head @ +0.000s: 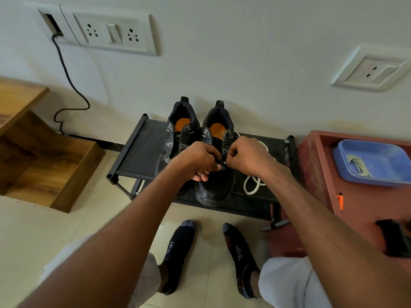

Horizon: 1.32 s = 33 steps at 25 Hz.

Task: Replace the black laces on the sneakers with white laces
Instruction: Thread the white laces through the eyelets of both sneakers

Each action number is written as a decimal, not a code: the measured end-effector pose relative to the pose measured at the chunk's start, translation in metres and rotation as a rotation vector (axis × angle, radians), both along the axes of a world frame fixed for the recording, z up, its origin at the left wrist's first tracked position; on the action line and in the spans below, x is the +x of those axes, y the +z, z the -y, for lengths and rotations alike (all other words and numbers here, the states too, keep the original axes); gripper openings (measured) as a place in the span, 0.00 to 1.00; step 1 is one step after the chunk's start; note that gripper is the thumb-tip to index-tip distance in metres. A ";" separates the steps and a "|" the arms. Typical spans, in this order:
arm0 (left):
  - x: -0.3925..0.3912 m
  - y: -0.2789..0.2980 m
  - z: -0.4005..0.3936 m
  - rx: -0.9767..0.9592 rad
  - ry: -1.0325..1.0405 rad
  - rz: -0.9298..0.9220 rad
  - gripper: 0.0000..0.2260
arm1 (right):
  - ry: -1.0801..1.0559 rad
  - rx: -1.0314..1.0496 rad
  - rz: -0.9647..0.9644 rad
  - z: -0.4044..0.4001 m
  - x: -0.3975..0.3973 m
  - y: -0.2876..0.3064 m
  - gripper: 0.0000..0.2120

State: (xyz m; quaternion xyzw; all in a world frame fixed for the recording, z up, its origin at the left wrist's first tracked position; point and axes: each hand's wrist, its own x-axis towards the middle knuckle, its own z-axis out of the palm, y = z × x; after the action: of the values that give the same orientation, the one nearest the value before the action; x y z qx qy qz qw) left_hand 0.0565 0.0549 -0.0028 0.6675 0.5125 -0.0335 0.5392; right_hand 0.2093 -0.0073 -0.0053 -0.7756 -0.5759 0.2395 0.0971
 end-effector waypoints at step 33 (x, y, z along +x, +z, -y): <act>-0.001 -0.015 -0.006 0.223 -0.179 -0.033 0.12 | 0.010 0.132 -0.075 0.005 -0.003 0.005 0.26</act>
State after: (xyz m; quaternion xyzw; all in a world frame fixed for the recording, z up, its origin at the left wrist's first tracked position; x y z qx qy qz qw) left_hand 0.0552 0.0606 -0.0177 0.7655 0.4602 -0.0352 0.4483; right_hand 0.2067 -0.0128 -0.0002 -0.7550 -0.5904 0.2306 0.1684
